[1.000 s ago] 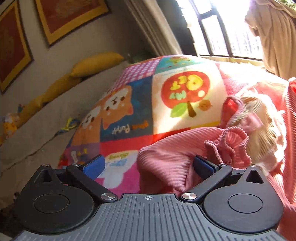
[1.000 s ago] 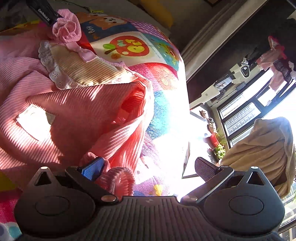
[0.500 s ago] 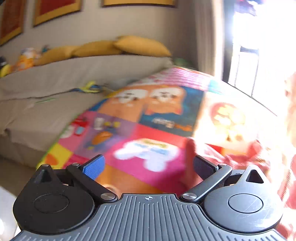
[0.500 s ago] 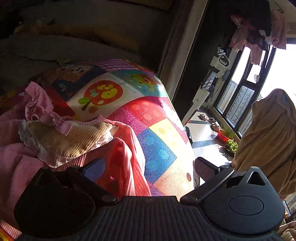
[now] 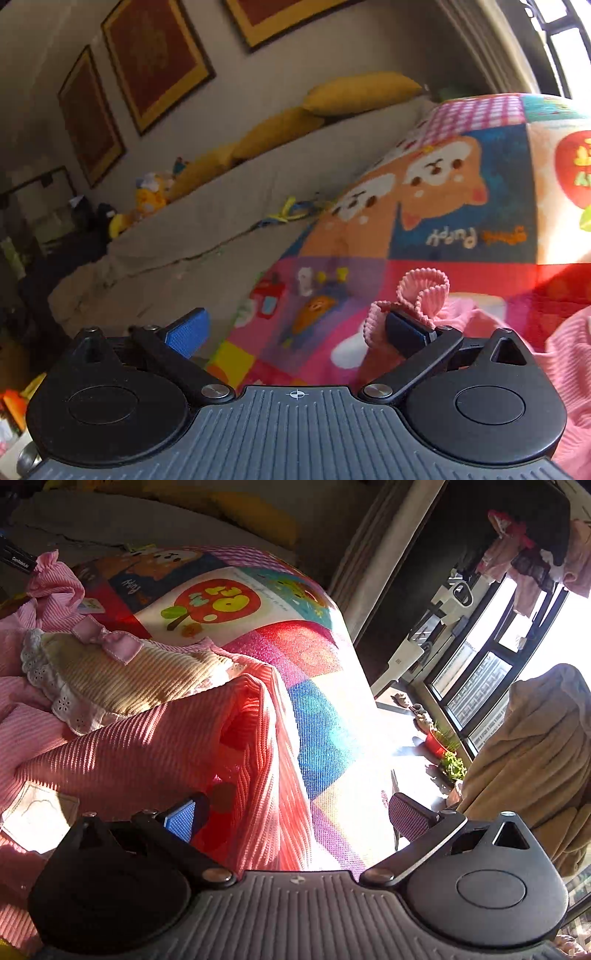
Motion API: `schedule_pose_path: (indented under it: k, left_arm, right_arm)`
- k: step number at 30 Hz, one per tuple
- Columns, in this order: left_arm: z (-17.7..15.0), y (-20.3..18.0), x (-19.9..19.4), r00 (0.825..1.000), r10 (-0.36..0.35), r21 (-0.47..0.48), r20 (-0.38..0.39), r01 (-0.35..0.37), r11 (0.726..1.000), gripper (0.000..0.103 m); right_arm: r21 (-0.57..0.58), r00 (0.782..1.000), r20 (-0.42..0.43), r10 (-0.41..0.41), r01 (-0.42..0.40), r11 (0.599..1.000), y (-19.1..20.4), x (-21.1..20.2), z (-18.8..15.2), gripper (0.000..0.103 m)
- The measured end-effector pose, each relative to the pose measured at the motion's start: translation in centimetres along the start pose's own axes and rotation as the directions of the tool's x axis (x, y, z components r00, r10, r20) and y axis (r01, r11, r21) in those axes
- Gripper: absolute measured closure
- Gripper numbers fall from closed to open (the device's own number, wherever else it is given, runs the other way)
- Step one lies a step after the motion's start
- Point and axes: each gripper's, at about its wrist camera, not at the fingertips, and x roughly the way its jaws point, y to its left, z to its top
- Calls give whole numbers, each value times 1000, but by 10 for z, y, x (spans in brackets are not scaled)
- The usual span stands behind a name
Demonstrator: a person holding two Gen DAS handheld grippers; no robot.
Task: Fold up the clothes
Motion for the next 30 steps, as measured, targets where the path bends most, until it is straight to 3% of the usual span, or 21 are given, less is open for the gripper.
schedule_pose_path:
  k: [3,5,7,8,9,10,11,12,14,16,18,24,26,30]
  left_arm:
    - [-19,51,11,994,54,-33,-98,-57,998,0]
    - [-25,73,2,992,26,-81,-120,-36,996,0]
    - [-21,82,-17,987,-121,-171,-105,102,980,0]
    - [-15,80,-27,968,-238,-212,-78,217,953,0]
    - [-9,78,-36,933,-358,-247,-49,336,909,0]
    - [-3,70,-41,863,-505,-269,-24,481,834,0]
    - [2,62,-46,774,-633,-285,-2,607,742,0]
    - [4,51,-47,692,-722,-298,-5,688,661,0]
    - [3,21,-48,546,-837,-333,-28,785,523,0]
    - [2,-8,-49,392,-919,-371,-46,847,381,0]
    - [-4,-29,-42,355,-932,-410,-78,841,354,0]
    - [-19,-35,16,388,-920,-575,-57,741,348,0]
    - [-17,-20,26,426,-904,-604,-36,711,360,0]
    - [-15,12,-3,522,-853,-503,-24,731,461,0]
  right_arm:
    - [42,997,72,41,-44,998,-14,-9,15,0]
    - [43,993,110,43,-48,998,-17,-11,36,0]
    - [16,991,125,39,-42,999,-12,-2,59,0]
    - [-7,992,116,49,-49,999,-6,7,69,0]
    - [-29,993,106,59,-57,998,1,17,78,0]
    - [-70,995,52,82,-79,994,10,31,80,0]
    - [-110,995,-6,104,-104,988,19,45,82,0]
    - [-149,990,-66,123,-132,980,28,59,84,0]
    - [-263,988,-134,77,-110,959,48,81,73,0]
    - [-300,990,-133,50,-88,950,55,86,65,0]
    - [-333,992,-127,24,-66,941,61,90,58,0]
    - [-471,999,-6,-41,33,882,82,82,53,0]
    - [-479,997,45,-64,78,874,92,86,59,0]
    - [-458,979,144,-143,194,868,106,105,78,0]
